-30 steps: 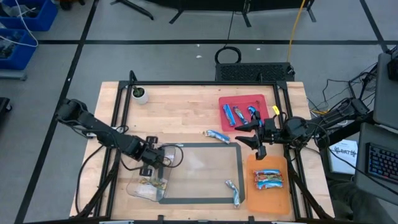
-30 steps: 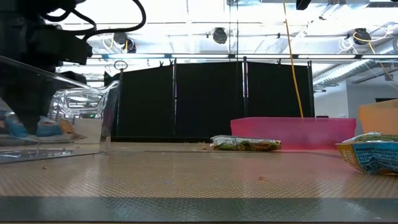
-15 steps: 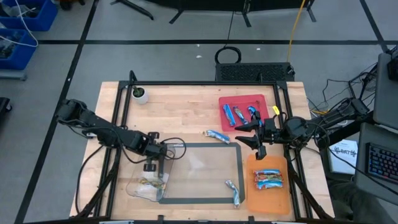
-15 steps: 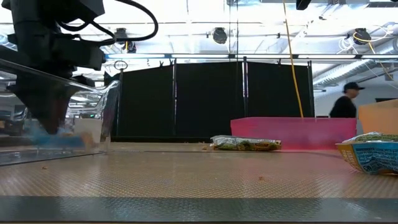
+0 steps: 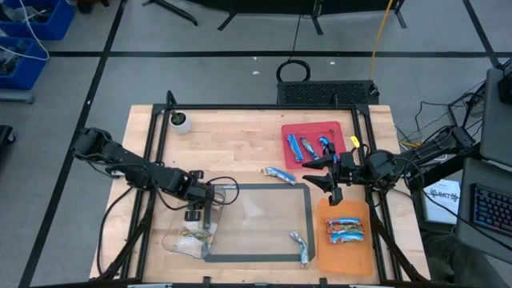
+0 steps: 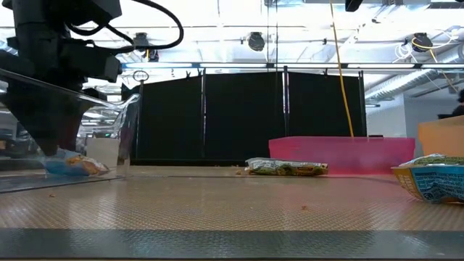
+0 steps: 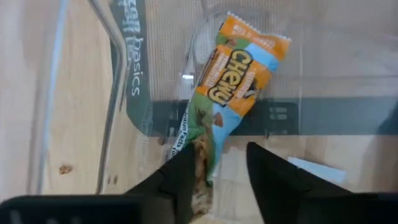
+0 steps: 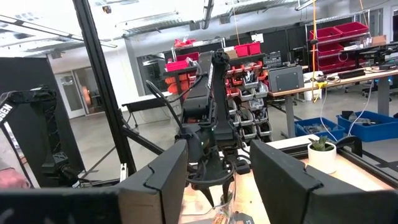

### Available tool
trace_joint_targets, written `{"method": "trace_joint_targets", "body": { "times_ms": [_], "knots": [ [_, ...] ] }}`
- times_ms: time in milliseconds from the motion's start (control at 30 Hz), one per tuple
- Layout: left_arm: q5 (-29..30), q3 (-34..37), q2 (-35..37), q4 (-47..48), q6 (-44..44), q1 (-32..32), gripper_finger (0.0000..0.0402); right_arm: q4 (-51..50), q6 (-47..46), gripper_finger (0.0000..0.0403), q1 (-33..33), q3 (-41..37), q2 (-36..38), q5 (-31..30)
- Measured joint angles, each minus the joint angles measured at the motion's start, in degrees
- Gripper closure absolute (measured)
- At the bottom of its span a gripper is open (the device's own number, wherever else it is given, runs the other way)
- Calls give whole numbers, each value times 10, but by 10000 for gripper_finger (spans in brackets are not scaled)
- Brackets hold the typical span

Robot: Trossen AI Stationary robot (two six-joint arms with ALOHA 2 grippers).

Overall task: Pick and place Granola Bars by type
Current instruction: Put the yellow granola bar into the transparent bin

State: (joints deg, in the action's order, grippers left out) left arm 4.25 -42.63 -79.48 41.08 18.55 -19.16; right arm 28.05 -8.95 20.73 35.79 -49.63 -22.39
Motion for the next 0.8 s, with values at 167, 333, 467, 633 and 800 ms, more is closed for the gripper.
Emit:
{"method": "trace_joint_targets", "body": {
  "times_ms": [167, 333, 467, 633, 800],
  "knots": [
    [-8, -51, 0, 24, 12, 0, 184, 2, -32, 236, 0, 0, 0, 2],
    [-8, -131, 0, 63, 31, 0, 119, -16, -55, 229, 1, 14, 0, 47],
    [-8, -191, 0, 72, 32, 0, 83, -81, -69, 221, 9, 60, -2, 45],
    [13, -261, 0, 72, 33, 0, 59, -211, -63, 222, 34, 177, -51, 45],
    [44, -322, 0, 73, 46, 0, 55, -352, -49, 230, 59, 324, -139, 32]
  ]
}}
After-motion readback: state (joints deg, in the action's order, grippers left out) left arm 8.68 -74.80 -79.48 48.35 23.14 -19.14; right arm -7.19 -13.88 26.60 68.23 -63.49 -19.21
